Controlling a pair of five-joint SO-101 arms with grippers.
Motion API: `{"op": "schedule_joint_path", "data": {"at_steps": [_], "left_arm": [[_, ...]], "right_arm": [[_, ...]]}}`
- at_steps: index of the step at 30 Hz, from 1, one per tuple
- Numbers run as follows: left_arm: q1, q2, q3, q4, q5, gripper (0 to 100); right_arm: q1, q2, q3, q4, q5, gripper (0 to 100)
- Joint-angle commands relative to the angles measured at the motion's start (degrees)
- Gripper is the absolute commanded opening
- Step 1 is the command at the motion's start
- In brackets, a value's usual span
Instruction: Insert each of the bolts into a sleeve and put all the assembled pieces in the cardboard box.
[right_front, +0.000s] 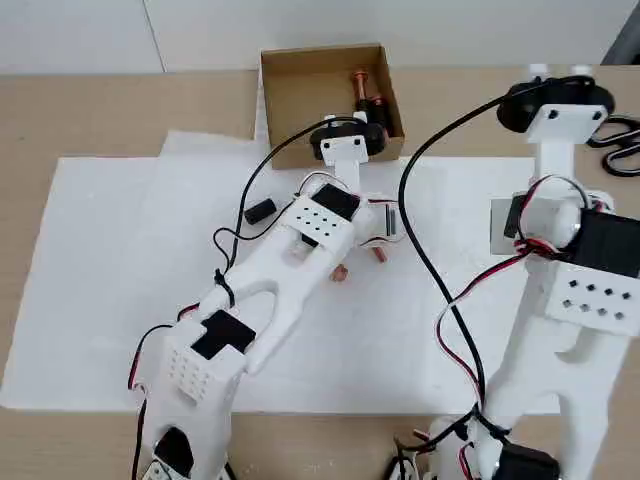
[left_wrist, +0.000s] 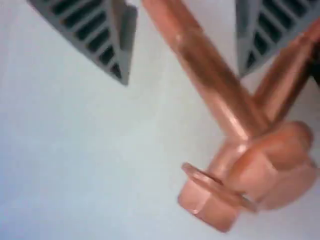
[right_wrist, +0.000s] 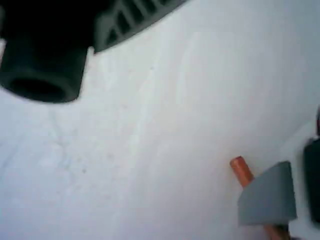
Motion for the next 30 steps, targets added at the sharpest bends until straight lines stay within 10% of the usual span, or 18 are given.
{"op": "schedule_joint_path", "data": {"at_steps": [1,20,30], "left_arm": [[0.09,-0.7,-2.33,-1.14,0.35,14],[2.81,4.04,-2.95,-2.37,0.18,7],[2.9,4.04,-16.84,11.16,0.26,0]], "right_arm": [[0.22,-1.98,-0.26,-1.19,0.35,7.9],[0.31,-1.98,-0.26,-1.45,0.44,7.9],[0.31,-1.63,-0.18,-2.42,0.44,7.9]]}}
